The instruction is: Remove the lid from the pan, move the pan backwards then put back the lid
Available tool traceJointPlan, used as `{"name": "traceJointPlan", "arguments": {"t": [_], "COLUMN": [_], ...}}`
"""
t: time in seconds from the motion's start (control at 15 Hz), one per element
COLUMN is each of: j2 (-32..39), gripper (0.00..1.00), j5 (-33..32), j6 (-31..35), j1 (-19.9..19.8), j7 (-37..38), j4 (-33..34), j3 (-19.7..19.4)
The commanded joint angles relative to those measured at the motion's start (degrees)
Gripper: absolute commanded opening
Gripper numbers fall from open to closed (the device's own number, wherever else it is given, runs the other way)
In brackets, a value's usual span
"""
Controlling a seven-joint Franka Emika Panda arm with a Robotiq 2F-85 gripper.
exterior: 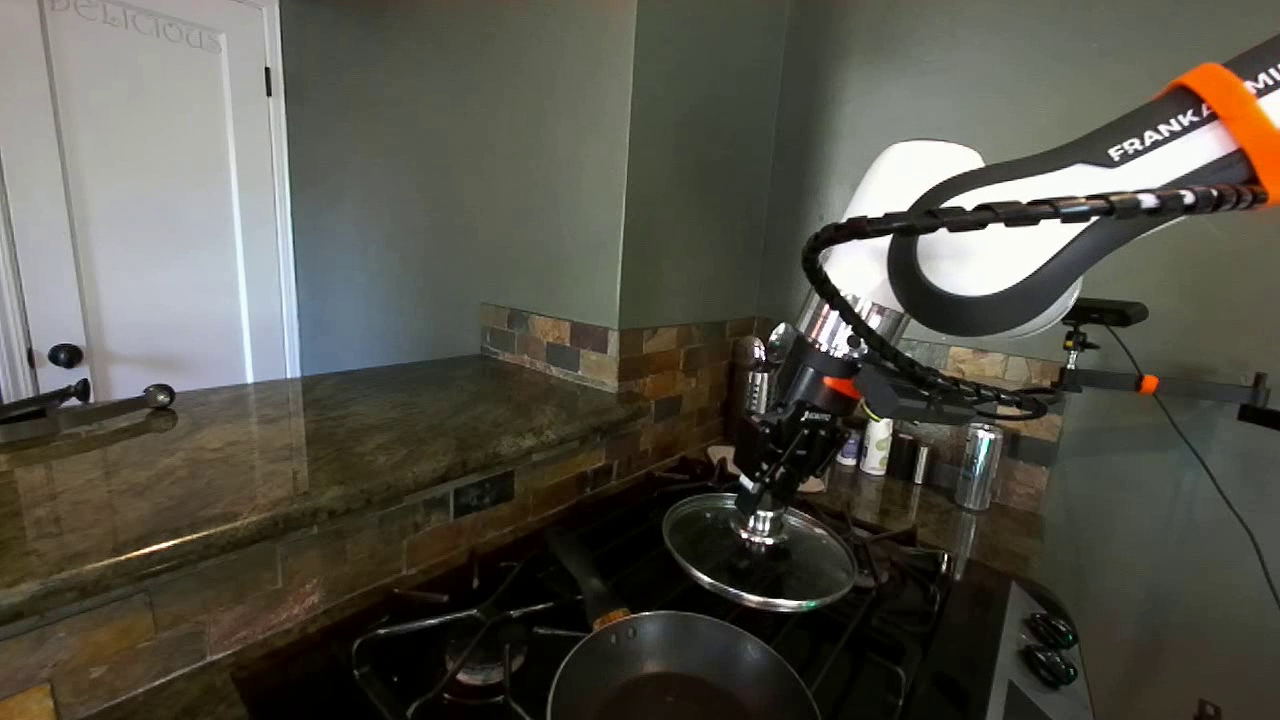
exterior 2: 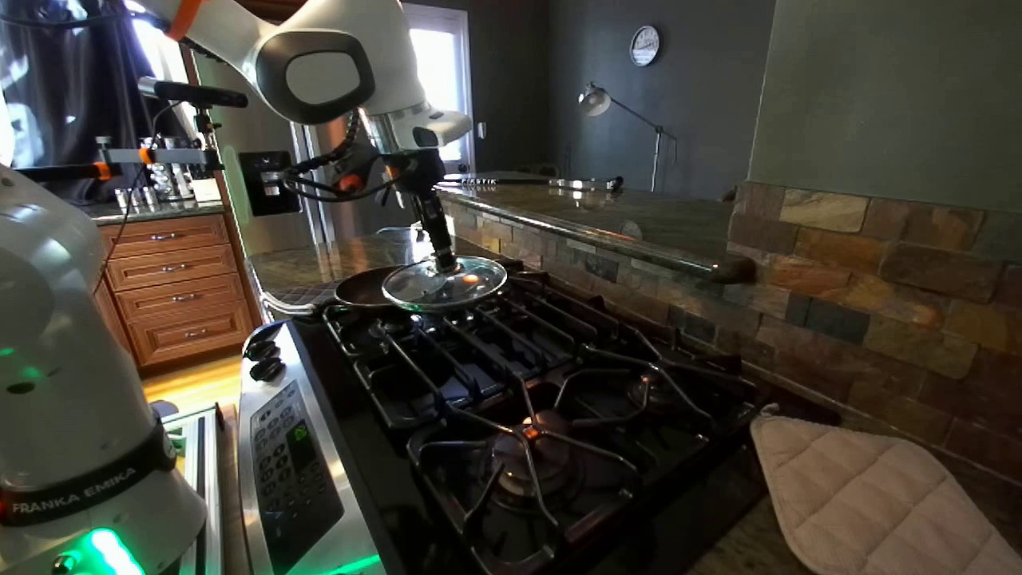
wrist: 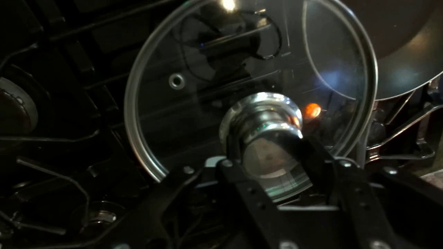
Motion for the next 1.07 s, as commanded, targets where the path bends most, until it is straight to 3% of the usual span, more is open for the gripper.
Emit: {"name": "traceJointPlan", "arguments": {"t": [0.0, 0.53, 1.0], "j2": [0.0, 3.2, 7.7], "gripper": [0.23, 0.23, 0.23], "j5": [0.1, -0.2, 1.4], "j6": [-1.4, 1.0, 8.5], "j1": [-2.4, -6.5, -5.8], "j7": [1.1, 3.8, 5.0], "j4": [-0.2, -0.6, -0.7], "j3": [-0.4, -0.3, -0.5]}}
